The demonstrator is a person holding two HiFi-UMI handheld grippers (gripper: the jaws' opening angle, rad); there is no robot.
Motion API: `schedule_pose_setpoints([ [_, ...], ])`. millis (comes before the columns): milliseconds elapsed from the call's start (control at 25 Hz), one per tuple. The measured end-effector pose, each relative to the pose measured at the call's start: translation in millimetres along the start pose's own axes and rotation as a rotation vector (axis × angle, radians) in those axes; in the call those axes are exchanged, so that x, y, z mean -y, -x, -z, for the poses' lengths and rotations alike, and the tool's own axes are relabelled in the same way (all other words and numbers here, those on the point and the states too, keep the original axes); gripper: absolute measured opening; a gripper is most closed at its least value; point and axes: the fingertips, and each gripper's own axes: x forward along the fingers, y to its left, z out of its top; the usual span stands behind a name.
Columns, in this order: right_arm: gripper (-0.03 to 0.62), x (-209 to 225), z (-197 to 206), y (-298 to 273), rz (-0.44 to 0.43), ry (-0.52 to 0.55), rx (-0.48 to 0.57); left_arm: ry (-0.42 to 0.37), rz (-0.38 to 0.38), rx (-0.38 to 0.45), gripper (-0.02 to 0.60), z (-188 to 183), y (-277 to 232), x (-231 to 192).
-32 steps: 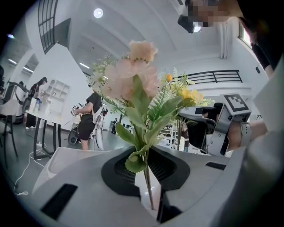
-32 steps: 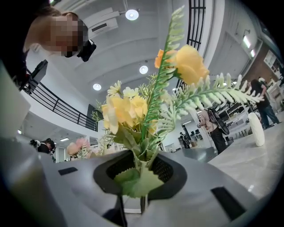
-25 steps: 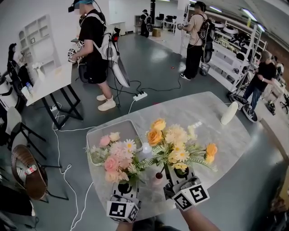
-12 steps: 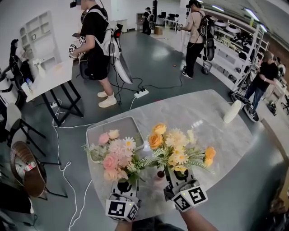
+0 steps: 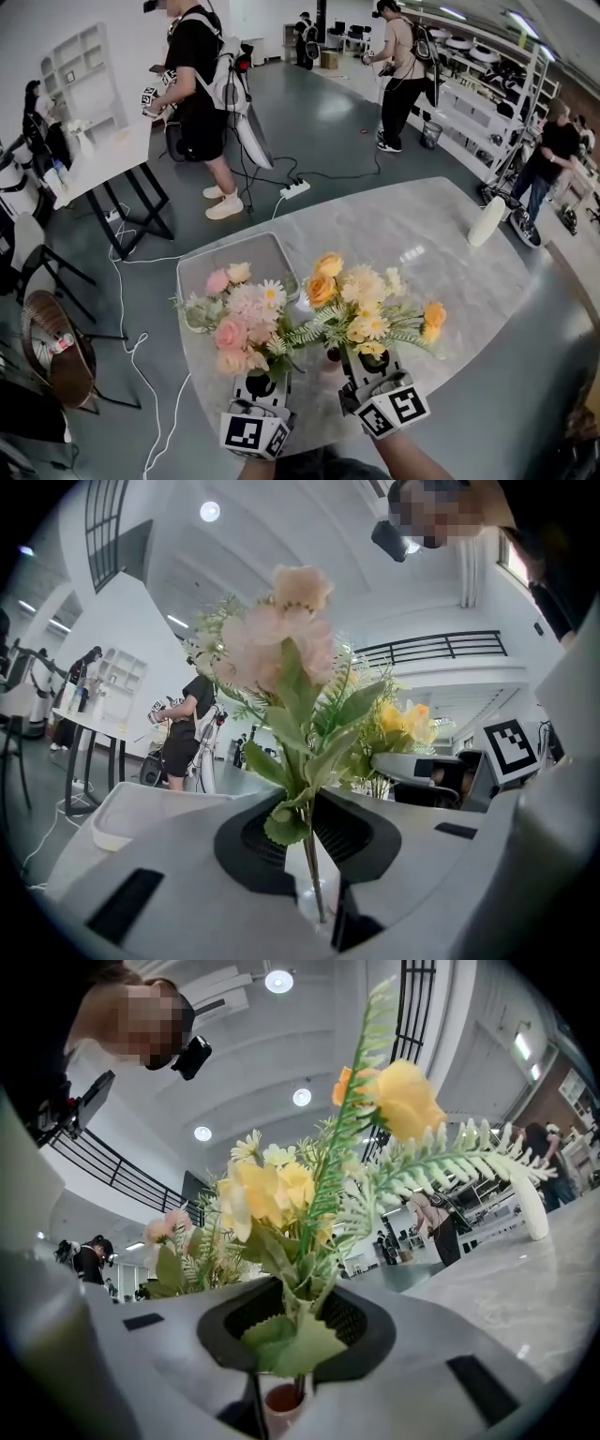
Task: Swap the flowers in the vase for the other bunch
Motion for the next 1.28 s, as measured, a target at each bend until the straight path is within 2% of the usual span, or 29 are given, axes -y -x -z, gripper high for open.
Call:
schedule_pose_setpoints([
  [840,0.096,-4,28,16,-0.032,0.030,-0.022,-0.013,-0.007,0.048,0.063,6,13,8],
  [1280,0.168,-7,37,25,0.010,0.037,-0.133,-0.001,-0.026,0.000,0.063,2,33,6],
])
